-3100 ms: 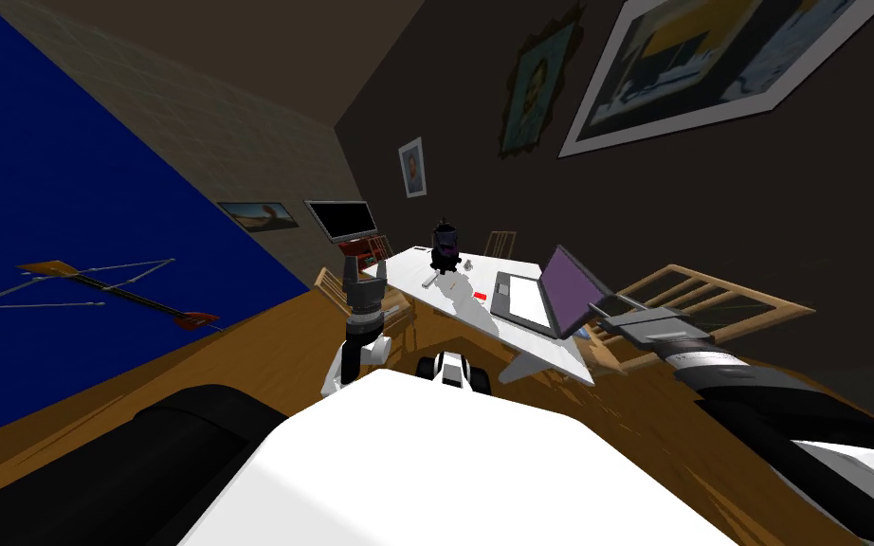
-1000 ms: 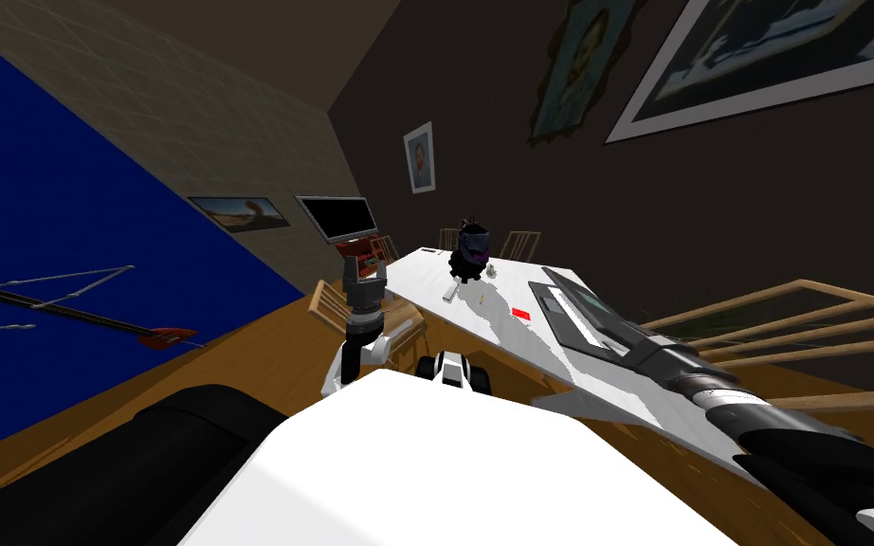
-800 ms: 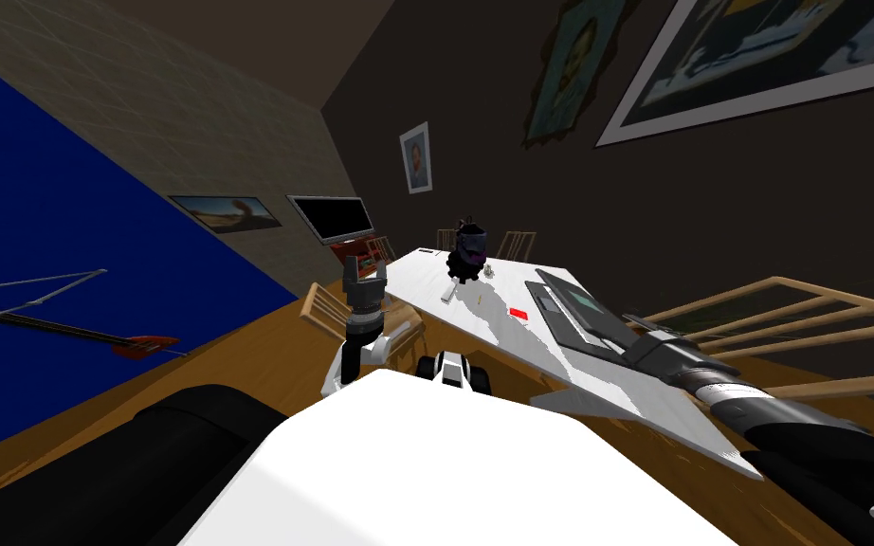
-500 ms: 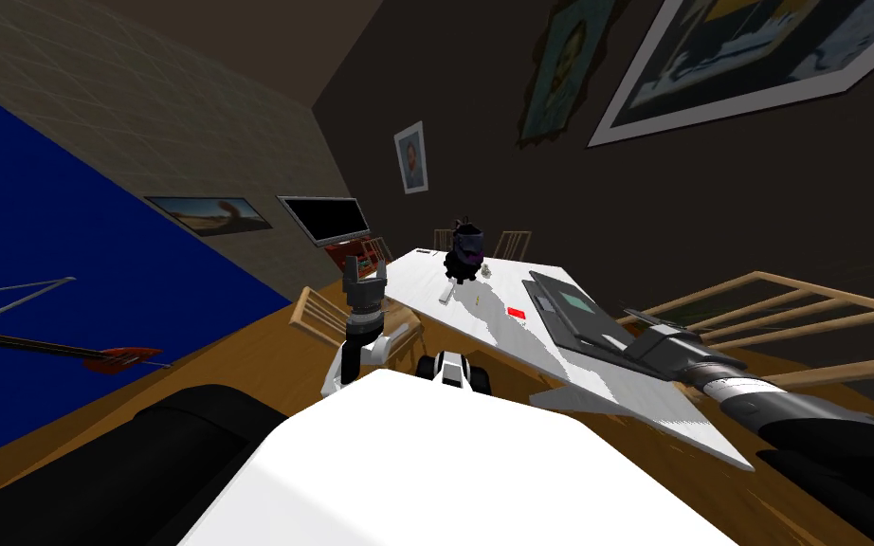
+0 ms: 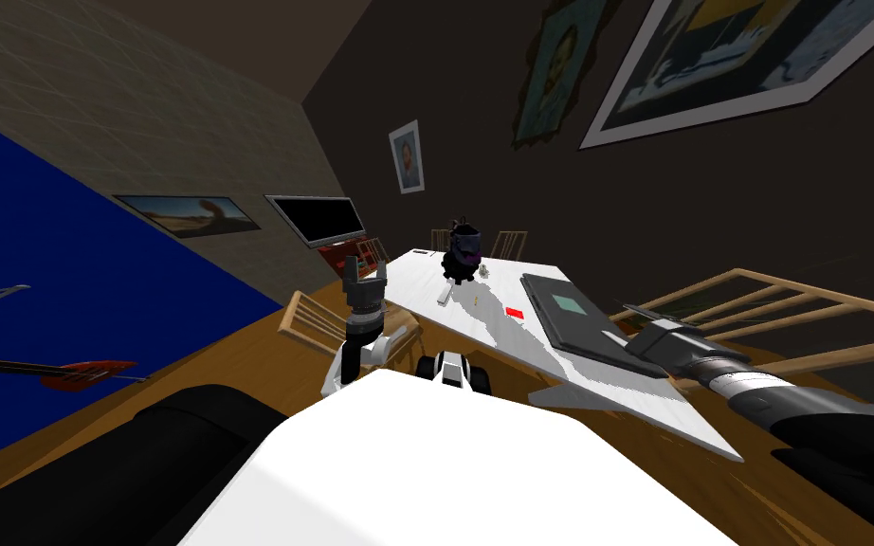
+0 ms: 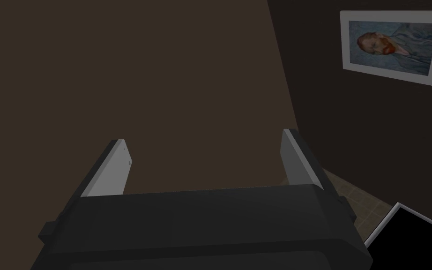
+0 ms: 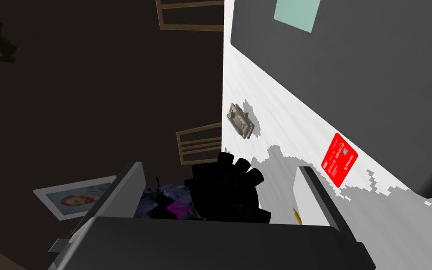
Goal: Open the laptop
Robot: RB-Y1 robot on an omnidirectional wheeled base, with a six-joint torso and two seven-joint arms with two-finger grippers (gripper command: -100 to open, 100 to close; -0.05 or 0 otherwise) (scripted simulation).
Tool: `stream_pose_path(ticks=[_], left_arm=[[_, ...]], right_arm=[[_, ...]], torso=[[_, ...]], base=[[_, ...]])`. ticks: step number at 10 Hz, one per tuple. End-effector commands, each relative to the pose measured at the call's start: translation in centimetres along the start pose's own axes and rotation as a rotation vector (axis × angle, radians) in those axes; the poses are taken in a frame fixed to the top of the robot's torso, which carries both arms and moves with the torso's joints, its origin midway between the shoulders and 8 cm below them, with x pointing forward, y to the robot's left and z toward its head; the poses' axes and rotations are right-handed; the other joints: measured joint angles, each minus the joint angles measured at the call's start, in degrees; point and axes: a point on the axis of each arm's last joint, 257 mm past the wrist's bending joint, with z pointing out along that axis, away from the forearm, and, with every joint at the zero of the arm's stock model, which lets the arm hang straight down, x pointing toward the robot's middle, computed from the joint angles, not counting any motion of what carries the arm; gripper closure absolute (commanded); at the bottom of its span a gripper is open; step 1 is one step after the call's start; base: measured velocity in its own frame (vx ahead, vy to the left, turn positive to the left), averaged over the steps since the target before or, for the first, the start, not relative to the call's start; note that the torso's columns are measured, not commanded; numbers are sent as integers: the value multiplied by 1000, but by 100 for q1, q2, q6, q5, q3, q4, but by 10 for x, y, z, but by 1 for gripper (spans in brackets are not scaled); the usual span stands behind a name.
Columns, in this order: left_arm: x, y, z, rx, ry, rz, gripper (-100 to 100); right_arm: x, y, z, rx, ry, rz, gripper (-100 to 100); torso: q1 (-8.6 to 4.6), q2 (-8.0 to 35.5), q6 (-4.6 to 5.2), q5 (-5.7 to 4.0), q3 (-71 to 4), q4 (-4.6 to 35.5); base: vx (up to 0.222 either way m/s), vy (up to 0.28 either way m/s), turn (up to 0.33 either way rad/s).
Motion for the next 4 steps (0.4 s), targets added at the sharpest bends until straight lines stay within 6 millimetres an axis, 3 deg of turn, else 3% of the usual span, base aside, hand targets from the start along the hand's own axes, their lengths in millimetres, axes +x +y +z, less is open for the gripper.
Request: stream_pose_path(ticks=[1,4], left_arm=[[0,0,0,0,0,0,0],[0,0,0,0,0,0,0]], right_arm=[[0,0,0,0,0,0,0],[0,0,0,0,0,0,0]], torso=[[2,-1,0,1,-1,0],[4,-6,0,2,-4,-2]], base=[[0,0,0],[0,0,0]])
